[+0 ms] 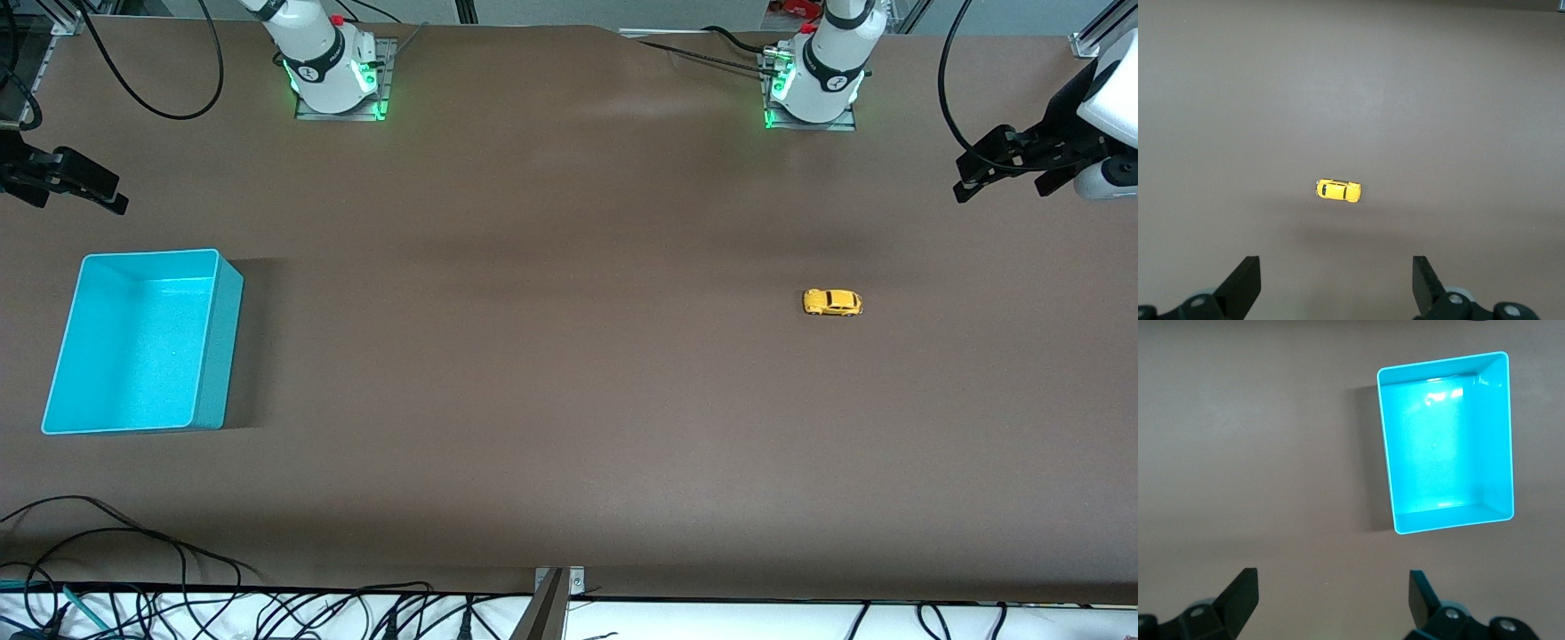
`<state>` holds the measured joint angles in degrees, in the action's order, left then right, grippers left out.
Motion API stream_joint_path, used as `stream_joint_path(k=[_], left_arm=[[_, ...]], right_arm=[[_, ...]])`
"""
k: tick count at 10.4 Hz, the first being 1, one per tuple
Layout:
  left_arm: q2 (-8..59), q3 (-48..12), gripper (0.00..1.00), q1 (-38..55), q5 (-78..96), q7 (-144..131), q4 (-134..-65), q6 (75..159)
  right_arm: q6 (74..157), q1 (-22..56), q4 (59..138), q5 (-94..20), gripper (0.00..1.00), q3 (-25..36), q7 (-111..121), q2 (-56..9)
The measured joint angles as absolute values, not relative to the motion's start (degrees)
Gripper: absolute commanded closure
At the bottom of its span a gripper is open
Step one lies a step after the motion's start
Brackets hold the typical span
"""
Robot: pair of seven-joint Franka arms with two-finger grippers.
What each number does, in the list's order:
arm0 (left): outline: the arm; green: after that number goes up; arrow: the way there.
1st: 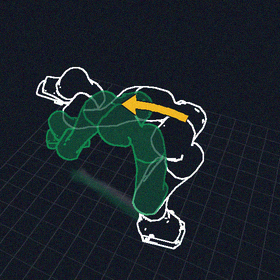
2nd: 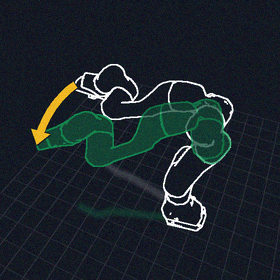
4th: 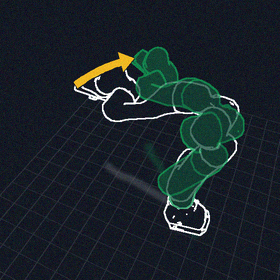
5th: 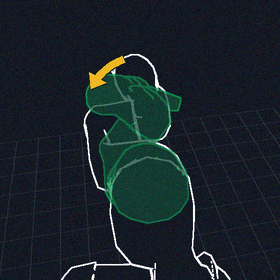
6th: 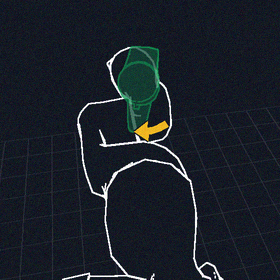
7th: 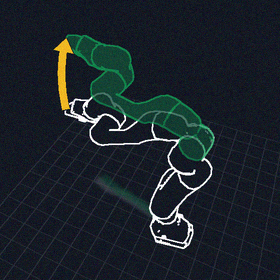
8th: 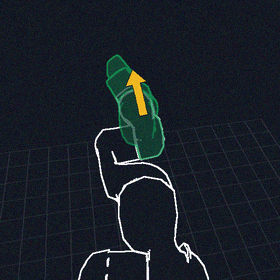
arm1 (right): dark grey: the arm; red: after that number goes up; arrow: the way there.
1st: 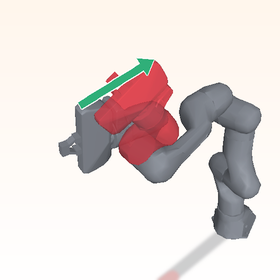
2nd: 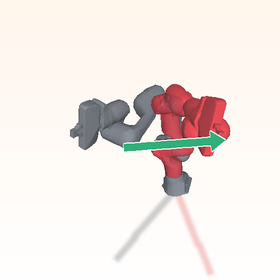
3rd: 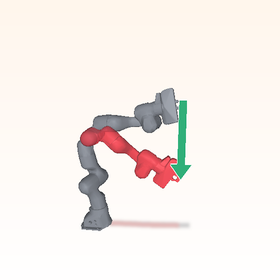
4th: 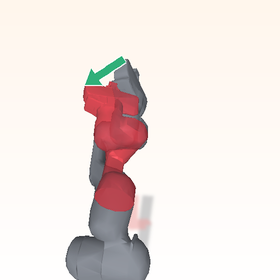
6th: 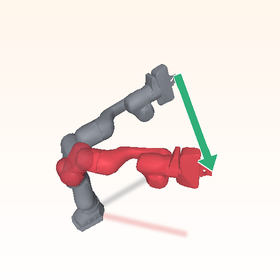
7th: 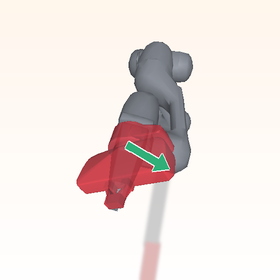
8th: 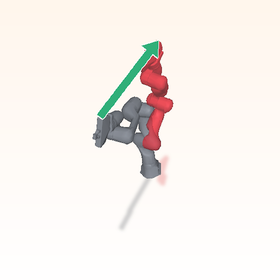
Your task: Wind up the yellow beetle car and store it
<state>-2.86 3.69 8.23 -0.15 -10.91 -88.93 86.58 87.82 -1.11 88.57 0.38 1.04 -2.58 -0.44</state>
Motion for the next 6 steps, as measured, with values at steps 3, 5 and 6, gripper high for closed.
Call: stream_joint_path(k=[3,5,6], left_arm=[[-2.9,3.7,0.00,8.2,-0.2,-10.9,-88.9,86.6],[-2.9,3.7,0.00,8.2,-0.2,-10.9,-88.9,86.6],[-2.8,3.7,0.00,8.2,-0.2,-10.9,-88.9,86.6]], right_arm=[[87.8,-1.1,88.6,0.4,0.00,0.6,-2.6,-0.4],[87.8,-1.1,88.6,0.4,0.00,0.5,-2.6,-0.4],[87.8,-1.1,88.6,0.4,0.00,0.5,-2.6,-0.4]])
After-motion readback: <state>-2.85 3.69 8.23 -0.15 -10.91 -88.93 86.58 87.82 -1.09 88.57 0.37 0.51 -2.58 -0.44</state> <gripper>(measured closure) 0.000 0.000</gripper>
